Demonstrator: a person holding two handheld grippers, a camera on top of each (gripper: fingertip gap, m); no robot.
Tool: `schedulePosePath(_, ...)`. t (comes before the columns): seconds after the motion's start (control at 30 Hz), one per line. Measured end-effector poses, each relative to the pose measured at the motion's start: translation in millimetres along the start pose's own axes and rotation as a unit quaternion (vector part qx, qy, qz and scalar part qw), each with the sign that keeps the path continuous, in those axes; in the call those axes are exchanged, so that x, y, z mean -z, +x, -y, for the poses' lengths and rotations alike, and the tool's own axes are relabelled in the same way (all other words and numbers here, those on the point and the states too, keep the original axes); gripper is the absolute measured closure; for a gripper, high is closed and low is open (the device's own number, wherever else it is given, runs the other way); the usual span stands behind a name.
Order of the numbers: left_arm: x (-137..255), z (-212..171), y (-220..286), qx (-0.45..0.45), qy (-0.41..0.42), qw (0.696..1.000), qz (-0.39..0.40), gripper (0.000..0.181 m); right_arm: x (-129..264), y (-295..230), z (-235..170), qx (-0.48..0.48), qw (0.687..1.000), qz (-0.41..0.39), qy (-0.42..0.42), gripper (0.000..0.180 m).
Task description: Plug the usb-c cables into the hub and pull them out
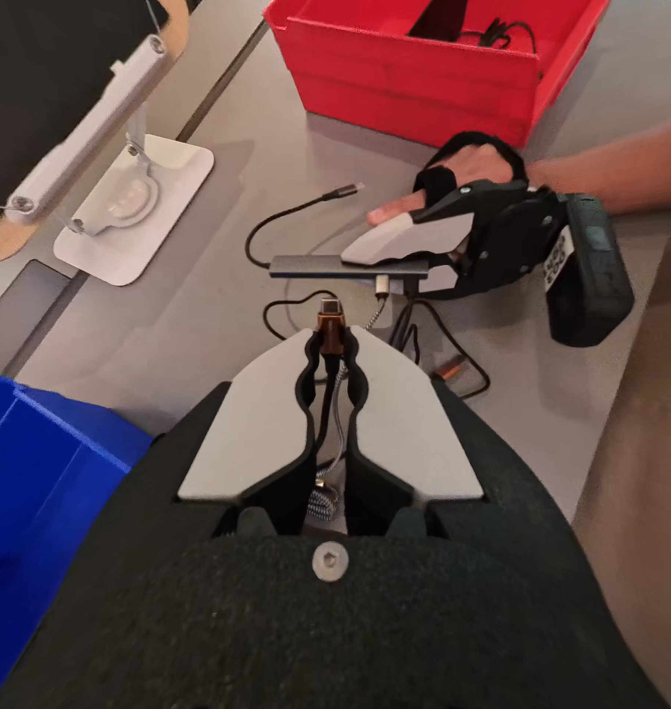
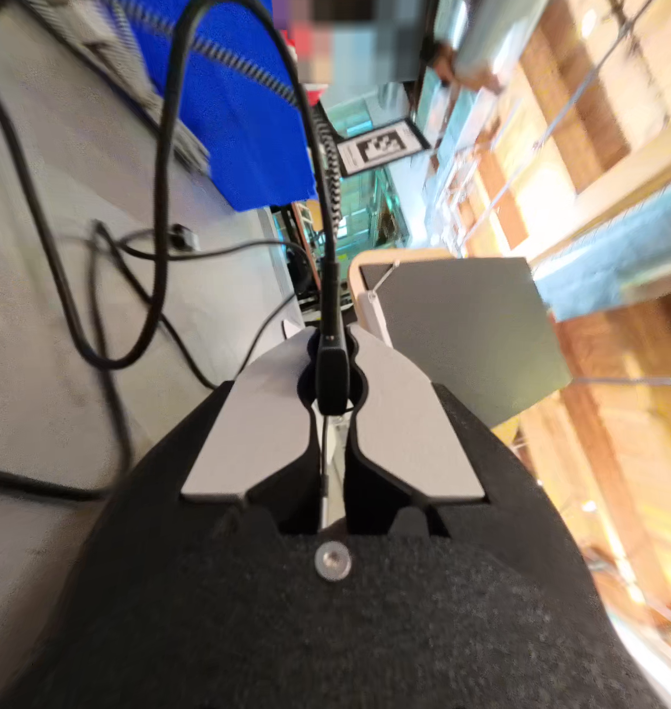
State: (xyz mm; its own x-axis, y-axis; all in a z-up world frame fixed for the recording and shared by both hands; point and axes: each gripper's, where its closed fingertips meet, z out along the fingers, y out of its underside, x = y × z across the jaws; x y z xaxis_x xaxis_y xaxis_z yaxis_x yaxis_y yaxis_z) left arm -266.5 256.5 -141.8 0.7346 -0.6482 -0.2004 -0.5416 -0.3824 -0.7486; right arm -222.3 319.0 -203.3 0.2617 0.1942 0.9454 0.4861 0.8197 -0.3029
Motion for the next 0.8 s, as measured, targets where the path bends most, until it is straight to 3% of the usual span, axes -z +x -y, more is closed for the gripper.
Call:
schedulePosePath(0.13, -2.5, -18.0, 2.0, -0.009, -0.038, 0.999, 0.031, 0.169, -2.2, 9.6, -16.9, -0.028, 0.999, -0.014, -0.033, 0.170)
schedulePosePath(0.3, -26.1, -35.3, 60.2, -0.008, -0.002, 0.998, -0.056, 0.169, -12.5, 18.5, -45.2, -0.093, 0.991, -0.015, -0.098, 0.170)
schedulePosePath(0.5, -75.8, -70.4, 61.2, 0.044, -0.066, 0.996, -0.034, 0.159, -4.2, 27.5, -28.1, -0.124, 0.992, -0.020, -0.030, 0.170)
schedulePosePath(0.57, -72.2, -54.9, 57.7, 0.089, -0.027, 0.995, -0.043, 0.144, -2.2, 27.4, -27.1, -0.119, 0.992, -0.018, -0.023, 0.170)
schedulePosePath(0.7, -48.4, -18.5, 46.3, 0.150, 0.092, 0.984, -0.034, 0.141, 2.0, 25.9, -23.7, -0.120, 0.993, -0.005, 0.001, 0.170)
schedulePosePath(0.8, -43.3, -12.5, 52.9, 0.132, 0.125, 0.983, -0.026, 0.142, 4.6, 22.4, -16.5, -0.095, 0.995, 0.005, 0.026, 0.170)
